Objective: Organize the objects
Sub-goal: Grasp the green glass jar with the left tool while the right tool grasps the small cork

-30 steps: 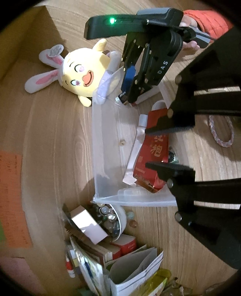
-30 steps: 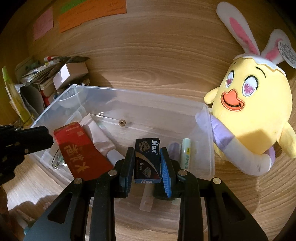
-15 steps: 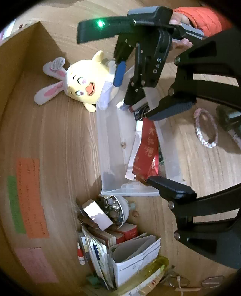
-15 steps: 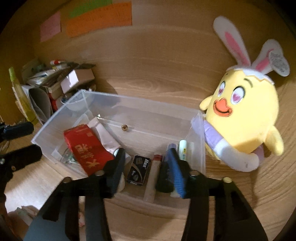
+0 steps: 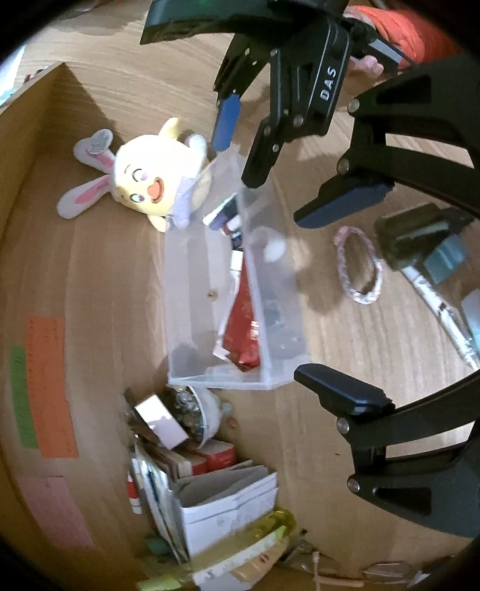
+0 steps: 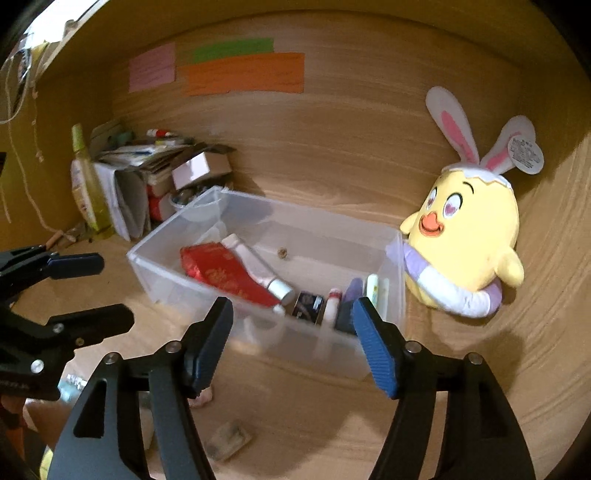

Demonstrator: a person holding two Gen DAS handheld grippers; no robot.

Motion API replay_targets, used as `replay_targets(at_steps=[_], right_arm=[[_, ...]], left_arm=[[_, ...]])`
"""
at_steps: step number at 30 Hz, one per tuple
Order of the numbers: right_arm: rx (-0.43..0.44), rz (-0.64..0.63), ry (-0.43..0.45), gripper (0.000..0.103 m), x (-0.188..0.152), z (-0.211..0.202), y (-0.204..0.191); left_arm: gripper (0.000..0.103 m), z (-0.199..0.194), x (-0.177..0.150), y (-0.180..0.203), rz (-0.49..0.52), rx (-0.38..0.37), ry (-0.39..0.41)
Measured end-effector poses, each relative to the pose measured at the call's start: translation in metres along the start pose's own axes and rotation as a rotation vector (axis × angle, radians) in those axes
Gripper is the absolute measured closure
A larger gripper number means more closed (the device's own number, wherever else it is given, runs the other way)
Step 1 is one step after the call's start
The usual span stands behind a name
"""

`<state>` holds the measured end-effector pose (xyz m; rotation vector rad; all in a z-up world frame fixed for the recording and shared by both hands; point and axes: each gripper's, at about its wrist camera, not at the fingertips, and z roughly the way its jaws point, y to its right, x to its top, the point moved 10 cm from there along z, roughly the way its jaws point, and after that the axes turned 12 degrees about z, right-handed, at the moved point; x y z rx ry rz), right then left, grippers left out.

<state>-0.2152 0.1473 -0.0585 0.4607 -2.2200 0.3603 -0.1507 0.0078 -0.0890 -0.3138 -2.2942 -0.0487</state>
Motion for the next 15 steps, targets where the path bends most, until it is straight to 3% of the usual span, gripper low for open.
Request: replay_targets(at_steps=[15], right_arm=[[0.052,0.018,-0.179,0.039,-0.083,0.012,-0.005]], left_arm=[[0.027,0.003,-0.05,0.037,0.017,-0.071,-0.085]])
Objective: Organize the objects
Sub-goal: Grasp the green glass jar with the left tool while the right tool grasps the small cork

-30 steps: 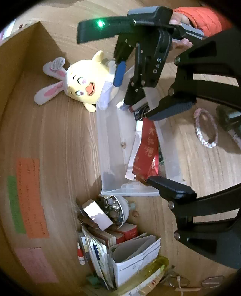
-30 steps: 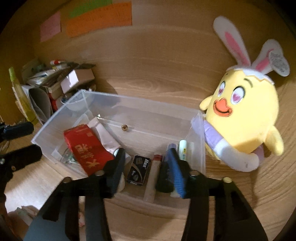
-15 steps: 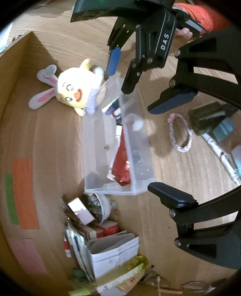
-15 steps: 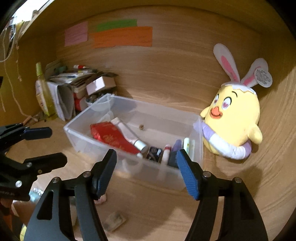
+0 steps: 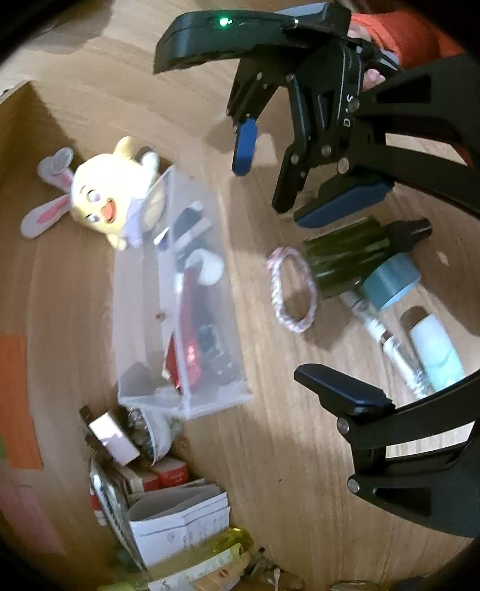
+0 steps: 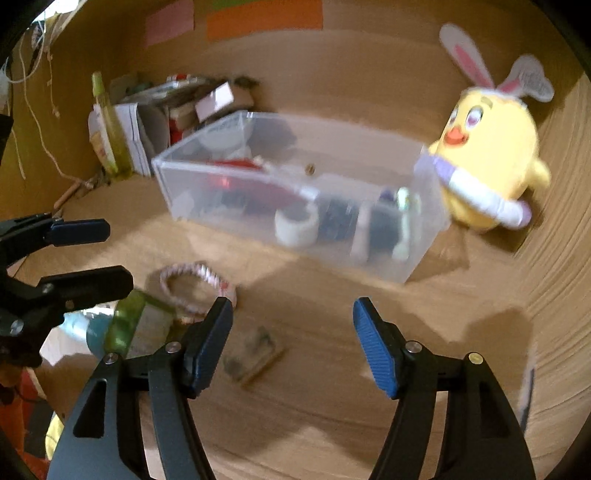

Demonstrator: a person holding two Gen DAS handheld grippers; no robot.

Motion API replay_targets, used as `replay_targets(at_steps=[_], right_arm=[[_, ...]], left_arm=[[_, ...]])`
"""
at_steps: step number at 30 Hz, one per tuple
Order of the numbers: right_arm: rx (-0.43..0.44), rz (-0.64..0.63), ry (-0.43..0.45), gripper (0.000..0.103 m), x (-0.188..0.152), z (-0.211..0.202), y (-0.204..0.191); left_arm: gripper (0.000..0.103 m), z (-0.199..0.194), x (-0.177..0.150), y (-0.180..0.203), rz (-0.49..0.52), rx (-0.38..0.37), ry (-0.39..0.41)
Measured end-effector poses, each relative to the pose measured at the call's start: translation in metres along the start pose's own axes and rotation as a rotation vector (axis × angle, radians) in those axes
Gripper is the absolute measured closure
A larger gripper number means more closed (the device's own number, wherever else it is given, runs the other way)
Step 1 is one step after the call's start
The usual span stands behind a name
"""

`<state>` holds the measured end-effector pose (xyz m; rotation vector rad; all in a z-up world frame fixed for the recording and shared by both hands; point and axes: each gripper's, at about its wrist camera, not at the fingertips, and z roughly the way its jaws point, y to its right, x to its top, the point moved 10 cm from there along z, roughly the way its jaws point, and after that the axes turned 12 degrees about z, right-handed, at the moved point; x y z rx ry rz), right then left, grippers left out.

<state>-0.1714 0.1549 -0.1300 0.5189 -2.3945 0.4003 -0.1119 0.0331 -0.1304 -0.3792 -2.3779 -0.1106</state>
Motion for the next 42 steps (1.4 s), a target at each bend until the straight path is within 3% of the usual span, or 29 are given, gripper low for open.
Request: replay_targets(at_steps=[5,11,15,19,23,29,42], right_arm=[[0.046,-0.019,-0.075,0.039,-0.02,0.009,-0.009],[0.018,-0.076,-0.096,0.039,-0.032,0.015,-0.017],[0.037,-0.087,-0.093,0.062,-0.032,0.013,-0.02],[0.024,-0.059,-0.079,0.076,-0.03,0.012,-0.011],[0.024,-0.026,-0.075,0.077,-0.027,0.012,-0.004],[0.019,-0.011,-0.059,0.078,-0.025,0.009,0.001],[0.006,0.06,-0.004,0.079,-0.015,-0.007,0.019]], left_arm=[[0.027,0.007,-0.009,0.008,0.004,-0.012,-0.02],[0.027,0.019,-0.019,0.01,-0.023,-0.039,-0.051],[0.027,0.024,-0.022,0.013,-0.043,-0.071,-0.063],[0.03,0.028,-0.02,0.016,-0.049,-0.087,-0.063],[0.047,0.034,-0.021,0.02,-0.053,-0.107,-0.073],[0.058,0.033,-0.02,0.019,-0.076,-0.123,-0.064],[0.062,0.022,0.004,0.034,-0.071,-0.194,0.0]])
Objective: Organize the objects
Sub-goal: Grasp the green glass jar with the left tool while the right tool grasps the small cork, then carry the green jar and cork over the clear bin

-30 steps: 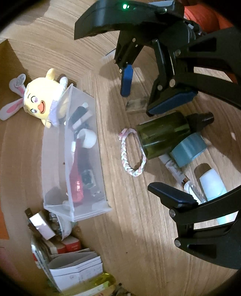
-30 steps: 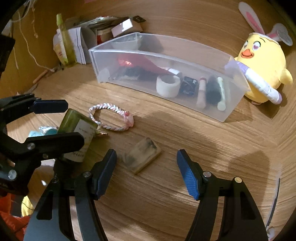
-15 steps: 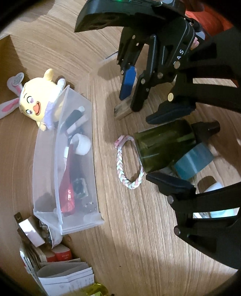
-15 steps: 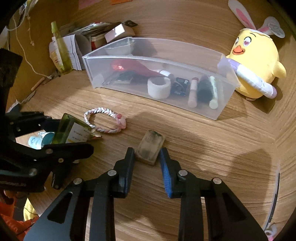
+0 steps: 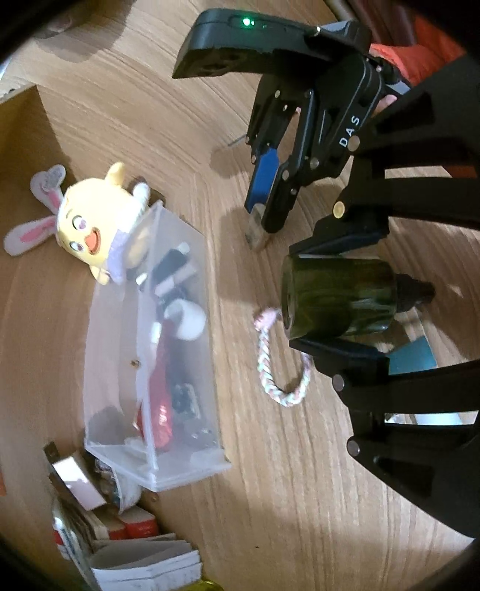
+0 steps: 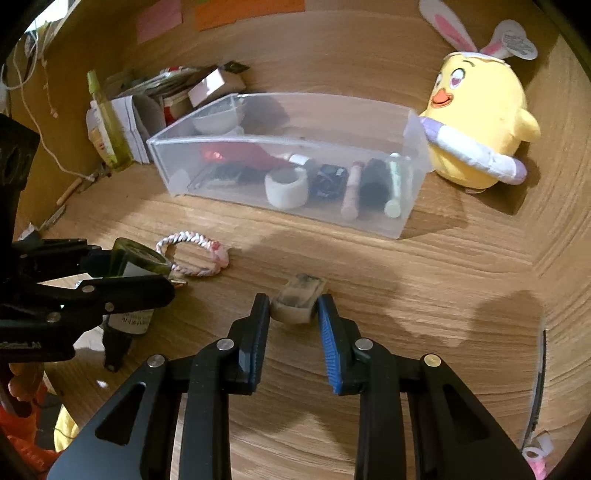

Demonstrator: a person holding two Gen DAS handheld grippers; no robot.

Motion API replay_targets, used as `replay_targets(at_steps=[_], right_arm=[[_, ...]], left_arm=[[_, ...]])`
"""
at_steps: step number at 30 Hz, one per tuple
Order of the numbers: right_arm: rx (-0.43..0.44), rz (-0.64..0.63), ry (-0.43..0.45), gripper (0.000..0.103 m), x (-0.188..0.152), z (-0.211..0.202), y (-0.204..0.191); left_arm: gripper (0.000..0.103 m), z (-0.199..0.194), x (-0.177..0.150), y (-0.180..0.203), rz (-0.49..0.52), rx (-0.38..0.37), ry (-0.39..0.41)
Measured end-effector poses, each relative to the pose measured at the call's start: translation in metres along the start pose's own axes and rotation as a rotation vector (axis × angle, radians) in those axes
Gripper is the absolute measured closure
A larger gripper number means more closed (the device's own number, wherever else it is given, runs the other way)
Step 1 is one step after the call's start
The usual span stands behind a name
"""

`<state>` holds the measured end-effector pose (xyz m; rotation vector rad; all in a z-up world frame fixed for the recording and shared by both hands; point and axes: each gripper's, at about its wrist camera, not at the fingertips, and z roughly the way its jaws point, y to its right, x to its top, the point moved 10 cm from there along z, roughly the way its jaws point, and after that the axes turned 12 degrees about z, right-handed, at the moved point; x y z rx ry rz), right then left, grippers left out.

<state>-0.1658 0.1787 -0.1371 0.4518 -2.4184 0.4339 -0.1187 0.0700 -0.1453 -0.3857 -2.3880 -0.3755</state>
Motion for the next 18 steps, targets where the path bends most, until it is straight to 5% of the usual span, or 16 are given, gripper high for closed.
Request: replay_targets(at_steps=[18], right_arm=[[0.015,0.026,0.121,0.08,0.036,-0.035,0.004]], left_arm=[[0.062,-0.044,0.068,-0.004,0.031,0.068,0.157]])
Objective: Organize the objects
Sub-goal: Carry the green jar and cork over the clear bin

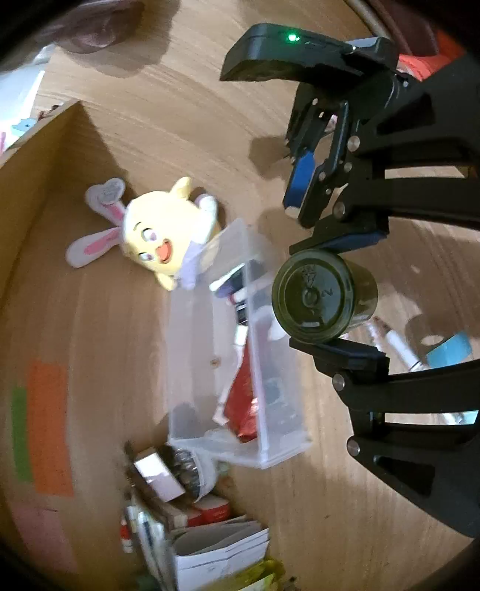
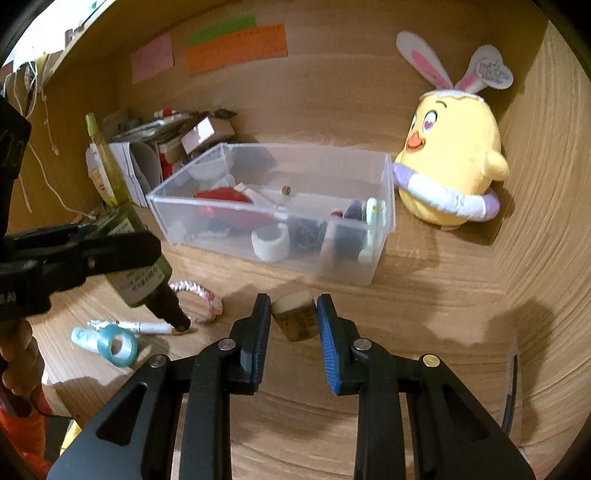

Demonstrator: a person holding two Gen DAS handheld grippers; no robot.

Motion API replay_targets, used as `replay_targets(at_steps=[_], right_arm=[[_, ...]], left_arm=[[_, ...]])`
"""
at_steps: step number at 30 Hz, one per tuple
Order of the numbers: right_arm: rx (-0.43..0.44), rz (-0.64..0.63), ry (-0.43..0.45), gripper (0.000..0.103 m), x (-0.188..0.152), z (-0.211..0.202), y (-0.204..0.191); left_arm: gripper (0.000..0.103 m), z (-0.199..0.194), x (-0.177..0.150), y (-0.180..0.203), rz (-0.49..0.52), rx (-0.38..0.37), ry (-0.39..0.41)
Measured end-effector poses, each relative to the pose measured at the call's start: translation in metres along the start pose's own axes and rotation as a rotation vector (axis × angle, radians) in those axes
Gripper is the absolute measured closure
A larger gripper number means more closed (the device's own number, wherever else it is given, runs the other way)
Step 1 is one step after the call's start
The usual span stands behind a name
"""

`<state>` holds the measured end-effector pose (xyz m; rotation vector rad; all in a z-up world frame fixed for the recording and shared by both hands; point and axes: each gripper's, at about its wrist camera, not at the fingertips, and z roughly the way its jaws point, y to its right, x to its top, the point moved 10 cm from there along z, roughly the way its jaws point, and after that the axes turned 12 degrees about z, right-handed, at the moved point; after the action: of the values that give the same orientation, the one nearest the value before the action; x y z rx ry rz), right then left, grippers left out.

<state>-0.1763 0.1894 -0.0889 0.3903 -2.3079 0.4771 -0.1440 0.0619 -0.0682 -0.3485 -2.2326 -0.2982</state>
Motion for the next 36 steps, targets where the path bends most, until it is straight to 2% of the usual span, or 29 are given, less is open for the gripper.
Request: replay_targets(at_steps=[10,20,25,31,36], right_arm=[[0.023,-0.001,0.099,0.08,0.039,-0.019,-0.007],[0.029,-0.024,0.17,0.08,0.082,-0.024,-0.014],[0.015,-0.035,0.183,0.08,0.099,-0.018,-0.015],[-0.028,-0.053,0.178,0.08,0.11,-0.001,-0.011],[-0.066,-0.049,0.134,0.08,0.108,0.022,0.001]], left_arm=[[0.062,-0.018,0.038,-0.033,-0.029,0.078,0.088],[0.062,-0.014,0.064,-0.057,-0.031,0.148,0.103],[0.062,-0.008,0.071,-0.074,-0.034,0.212,0.108],[0.062,0.02,0.065,-0.09,-0.06,0.207,0.051],[0.062,0.039,0.061,-0.087,-0.077,0.151,0.024]])
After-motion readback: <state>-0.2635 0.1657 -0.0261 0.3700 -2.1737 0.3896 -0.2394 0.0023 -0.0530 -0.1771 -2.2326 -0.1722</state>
